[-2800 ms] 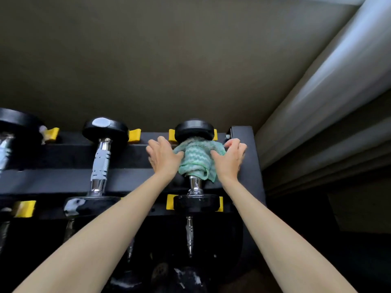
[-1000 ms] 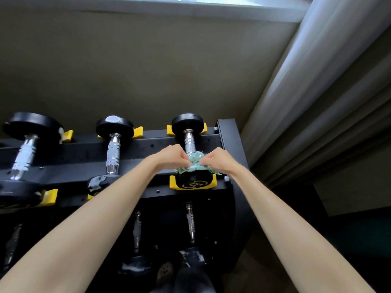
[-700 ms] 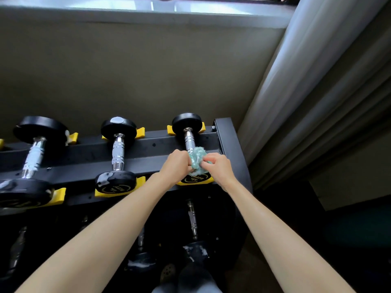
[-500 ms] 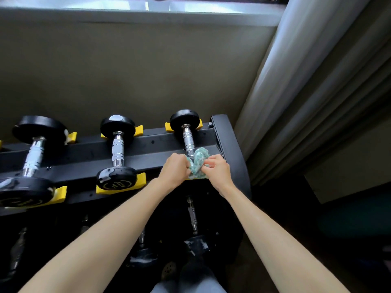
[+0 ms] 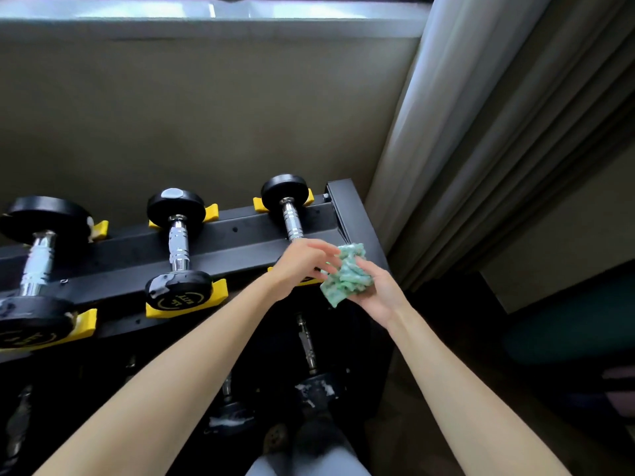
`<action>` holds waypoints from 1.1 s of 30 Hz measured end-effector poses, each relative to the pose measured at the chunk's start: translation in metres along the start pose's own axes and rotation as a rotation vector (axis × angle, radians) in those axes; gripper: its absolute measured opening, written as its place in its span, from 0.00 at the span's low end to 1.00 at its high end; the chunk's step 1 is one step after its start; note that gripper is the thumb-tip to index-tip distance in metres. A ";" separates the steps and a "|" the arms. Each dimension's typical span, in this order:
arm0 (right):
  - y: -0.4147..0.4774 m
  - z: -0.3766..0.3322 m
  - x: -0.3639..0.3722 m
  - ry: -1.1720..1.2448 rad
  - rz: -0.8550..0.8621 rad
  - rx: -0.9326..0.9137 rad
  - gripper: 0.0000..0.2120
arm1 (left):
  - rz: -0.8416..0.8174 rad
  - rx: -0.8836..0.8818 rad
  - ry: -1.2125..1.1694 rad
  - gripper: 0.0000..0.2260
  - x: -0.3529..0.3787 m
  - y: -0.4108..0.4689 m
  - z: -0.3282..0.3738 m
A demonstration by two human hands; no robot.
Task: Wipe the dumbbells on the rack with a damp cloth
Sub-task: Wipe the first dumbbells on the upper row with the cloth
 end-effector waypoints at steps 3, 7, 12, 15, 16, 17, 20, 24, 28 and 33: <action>0.014 -0.013 -0.022 0.045 0.239 -0.136 0.18 | 0.396 -0.023 -0.107 0.17 -0.039 0.013 -0.004; 0.035 -0.008 -0.023 -0.256 0.445 -0.181 0.21 | 0.514 -0.191 0.107 0.16 -0.077 0.026 -0.050; 0.048 0.008 0.019 -0.717 0.389 -0.274 0.19 | 0.339 -0.232 0.109 0.22 -0.075 0.031 -0.075; 0.032 0.004 0.057 -1.021 0.312 -0.649 0.19 | 0.262 -0.210 0.052 0.25 -0.076 0.026 -0.072; 0.028 0.008 0.072 -1.109 0.222 -0.753 0.19 | 0.225 -0.203 0.039 0.24 -0.076 0.024 -0.071; 0.026 0.016 0.085 -1.222 0.136 -0.817 0.19 | 0.187 -0.193 0.028 0.23 -0.076 0.023 -0.070; 0.024 0.031 0.097 -1.484 0.053 -0.991 0.14 | 0.114 -0.178 0.023 0.21 -0.075 0.016 -0.064; 0.020 0.027 0.077 -1.584 -0.116 -1.212 0.10 | 0.081 -0.219 0.016 0.30 -0.079 0.015 -0.065; 0.009 0.023 0.047 -1.669 -0.145 -1.260 0.14 | 0.169 -0.263 0.151 0.25 -0.085 0.024 -0.061; 0.026 -0.012 -0.027 -0.974 0.503 -0.390 0.13 | 0.367 -0.144 0.277 0.17 -0.084 0.045 -0.038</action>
Point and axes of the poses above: each hand's wrist, its own y-axis towards the middle knuckle, its own x-axis out of the palm, z = x × y, the point moved 6 cm from there along y, towards the middle knuckle, and after that the axes turned 2 degrees about y, right-handed, at the moved point
